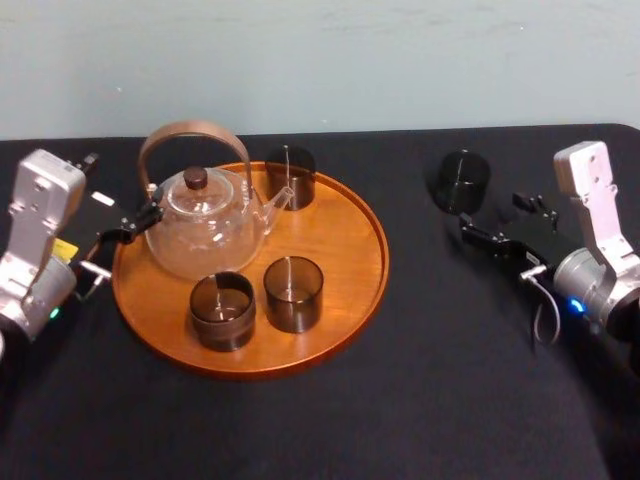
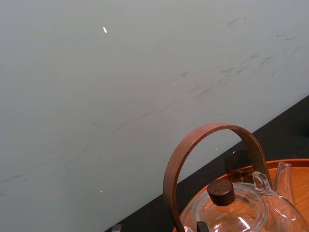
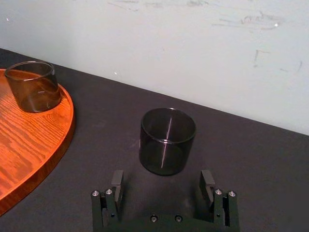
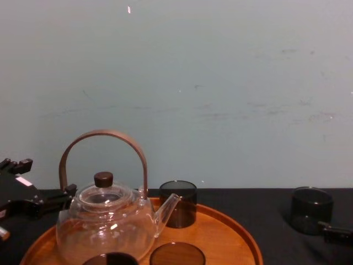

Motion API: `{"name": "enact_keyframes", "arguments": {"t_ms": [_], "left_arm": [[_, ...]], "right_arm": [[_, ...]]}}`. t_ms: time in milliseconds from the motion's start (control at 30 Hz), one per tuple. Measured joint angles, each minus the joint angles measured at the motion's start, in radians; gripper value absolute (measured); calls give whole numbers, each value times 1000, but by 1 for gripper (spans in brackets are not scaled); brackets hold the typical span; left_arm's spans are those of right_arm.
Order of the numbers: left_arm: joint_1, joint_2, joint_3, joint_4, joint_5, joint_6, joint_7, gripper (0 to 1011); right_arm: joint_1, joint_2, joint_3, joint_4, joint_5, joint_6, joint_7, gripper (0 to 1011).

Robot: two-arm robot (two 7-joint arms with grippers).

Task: Pick up the glass from the table and place it on the tray.

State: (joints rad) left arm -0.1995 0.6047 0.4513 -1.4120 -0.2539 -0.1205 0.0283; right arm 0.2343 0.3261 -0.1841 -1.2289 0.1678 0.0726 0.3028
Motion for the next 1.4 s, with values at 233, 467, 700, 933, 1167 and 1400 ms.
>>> {"name": "enact_keyframes", "arguments": {"t_ms": [233, 467, 700, 933, 1167, 1400], "left_arm": [[0, 0, 0, 0, 0, 0, 0, 1010], [0, 0, 0, 0, 0, 0, 0, 1010], [0, 0, 0, 0, 0, 0, 0, 1010], [0, 0, 0, 0, 0, 0, 0, 1009], [0, 0, 0, 0, 0, 0, 0, 1010], [0, 0, 0, 0, 0, 0, 0, 1010]], "right_arm": [[43, -14, -4, 60, 4, -12, 11, 1002], [72, -23, -9, 93, 9, -22, 21, 1002], [94, -28, -13, 117, 14, -30, 28, 1002], [125, -37, -18, 165, 18, -44, 35, 1002], [154, -47, -25, 214, 19, -61, 42, 1002], [185, -57, -30, 264, 19, -78, 47, 1002]]}}
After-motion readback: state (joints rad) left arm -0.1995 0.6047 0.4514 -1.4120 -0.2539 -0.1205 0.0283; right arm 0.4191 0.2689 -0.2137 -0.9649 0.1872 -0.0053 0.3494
